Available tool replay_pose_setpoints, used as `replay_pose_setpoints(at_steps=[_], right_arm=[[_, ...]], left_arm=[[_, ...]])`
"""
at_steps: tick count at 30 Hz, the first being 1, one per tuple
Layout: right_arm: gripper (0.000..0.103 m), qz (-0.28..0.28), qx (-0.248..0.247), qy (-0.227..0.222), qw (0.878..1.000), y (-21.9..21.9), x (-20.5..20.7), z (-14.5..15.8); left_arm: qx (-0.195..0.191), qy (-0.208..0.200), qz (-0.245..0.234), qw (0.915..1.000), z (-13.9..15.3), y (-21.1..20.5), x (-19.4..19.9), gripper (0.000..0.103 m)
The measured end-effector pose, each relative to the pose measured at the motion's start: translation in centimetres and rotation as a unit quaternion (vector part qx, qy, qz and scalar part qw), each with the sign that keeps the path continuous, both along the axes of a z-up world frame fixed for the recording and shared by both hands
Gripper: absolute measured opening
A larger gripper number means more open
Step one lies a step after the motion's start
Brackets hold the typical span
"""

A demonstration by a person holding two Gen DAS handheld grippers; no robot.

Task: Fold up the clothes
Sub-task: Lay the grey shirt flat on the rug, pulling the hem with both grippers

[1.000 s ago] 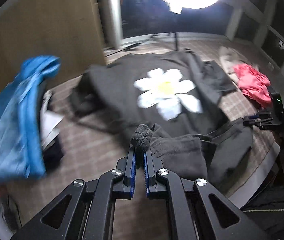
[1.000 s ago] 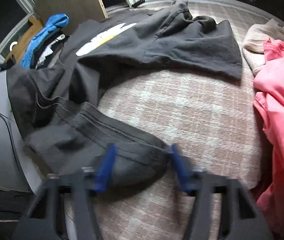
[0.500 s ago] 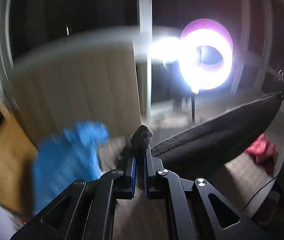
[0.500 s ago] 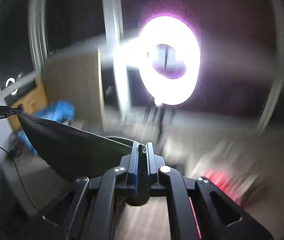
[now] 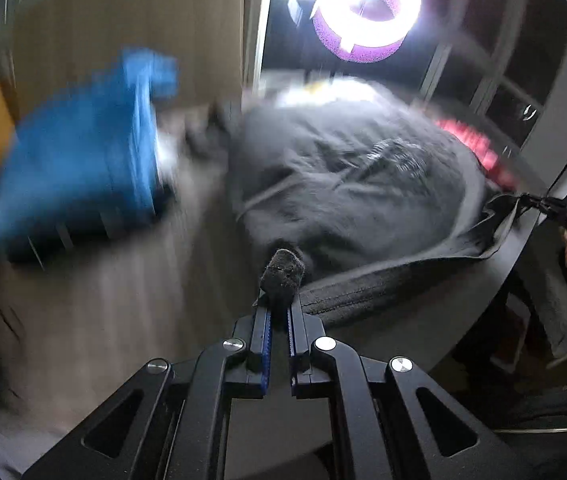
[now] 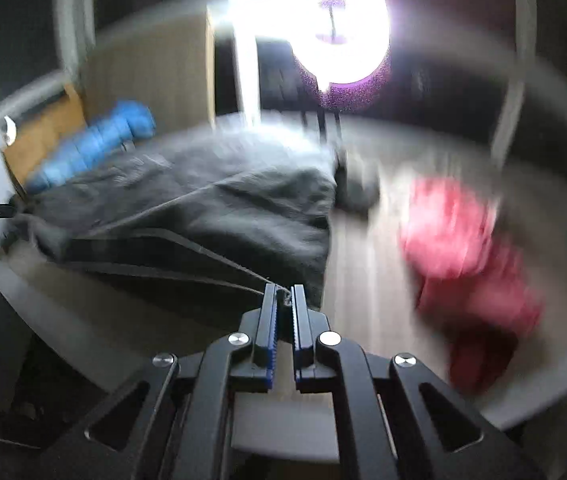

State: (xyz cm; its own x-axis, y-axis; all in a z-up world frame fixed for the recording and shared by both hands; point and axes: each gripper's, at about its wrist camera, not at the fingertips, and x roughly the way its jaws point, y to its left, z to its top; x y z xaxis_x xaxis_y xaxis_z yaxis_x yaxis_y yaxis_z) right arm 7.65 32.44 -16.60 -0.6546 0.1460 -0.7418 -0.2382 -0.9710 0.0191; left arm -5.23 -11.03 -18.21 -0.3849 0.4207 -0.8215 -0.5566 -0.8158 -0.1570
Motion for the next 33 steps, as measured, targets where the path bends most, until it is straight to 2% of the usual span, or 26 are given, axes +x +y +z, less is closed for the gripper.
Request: replay_pose_setpoints(at_steps=[1, 3, 4, 5, 7, 11, 12, 13, 15, 17, 20, 22, 24, 29, 31, 33], right_arm=[[0.006, -0.014, -0.006, -0.024, 1.000, 0.1, -0.1, -3.0], [0.006, -0.030, -0.002, -0.063, 0.998, -0.2, -0.3, -7.2], [0.006, -0.029, 0.005, -0.078, 0.997, -0.5, -0.2, -8.4], [0.006, -0.027, 0.014, -0.089, 0.996, -0.8, 0.0, -9.3], [0.006, -0.017, 0.034, -0.093, 0.995, -1.4, 1.0, -9.0], [0.008, 0.001, 0.050, -0.124, 0.991, -1.3, 2.1, -7.9], [0.014, 0.000, 0.051, -0.130, 0.990, -1.1, 2.4, -7.6], [0.018, -0.011, 0.046, -0.130, 0.990, -0.8, 2.9, -7.3], [0.018, -0.032, 0.037, -0.130, 0.990, 0.0, 3.9, -6.5], [0.018, -0.051, -0.005, -0.113, 0.992, 1.1, 4.4, -5.6], [0.025, -0.043, -0.033, -0.099, 0.994, 1.3, 4.3, -5.1], [0.031, -0.022, -0.029, -0.115, 0.993, 0.5, 3.7, -5.6], [0.032, 0.000, -0.022, -0.130, 0.991, -0.6, 3.2, -6.4], [0.036, 0.015, -0.032, -0.139, 0.990, -1.7, 2.6, -8.0], [0.036, 0.021, -0.012, -0.145, 0.989, -2.2, 2.3, -8.5], [0.036, 0.027, 0.017, -0.153, 0.988, -2.5, 1.9, -9.0]], left_arm=[[-0.005, -0.015, -0.003, 0.9999, -1.6, 0.2, 0.4, 0.006], [-0.016, -0.045, -0.010, 0.9988, -4.8, 0.6, 1.1, 0.006], [-0.021, -0.059, -0.012, 0.9980, -6.3, 0.8, 1.5, 0.007], [-0.022, -0.060, -0.013, 0.9978, -6.2, 0.7, 1.6, 0.010], [-0.025, -0.063, -0.015, 0.9976, -6.1, 0.5, 2.0, 0.011], [-0.032, -0.069, -0.018, 0.9970, -5.8, 0.2, 2.7, 0.021], [-0.033, -0.070, -0.019, 0.9968, -5.8, 0.1, 2.9, 0.021], [-0.035, -0.071, -0.019, 0.9966, -5.7, 0.0, 3.0, 0.022], [-0.038, -0.074, -0.021, 0.9963, -5.6, -0.1, 3.4, 0.026], [-0.042, -0.077, -0.023, 0.9959, -5.5, -0.3, 3.7, 0.026], [-0.046, -0.081, -0.025, 0.9953, -5.3, -0.6, 4.3, 0.026], [-0.053, -0.080, -0.030, 0.9949, -5.4, -0.3, 4.6, 0.026], [-0.063, -0.075, -0.039, 0.9945, -5.7, 0.4, 5.0, 0.026], [-0.086, -0.062, -0.059, 0.9925, -6.4, 2.0, 5.9, 0.026], [-0.096, -0.057, -0.068, 0.9914, -6.7, 2.7, 6.2, 0.026], [-0.109, -0.059, -0.070, 0.9898, -7.2, 2.8, 6.2, 0.022]])
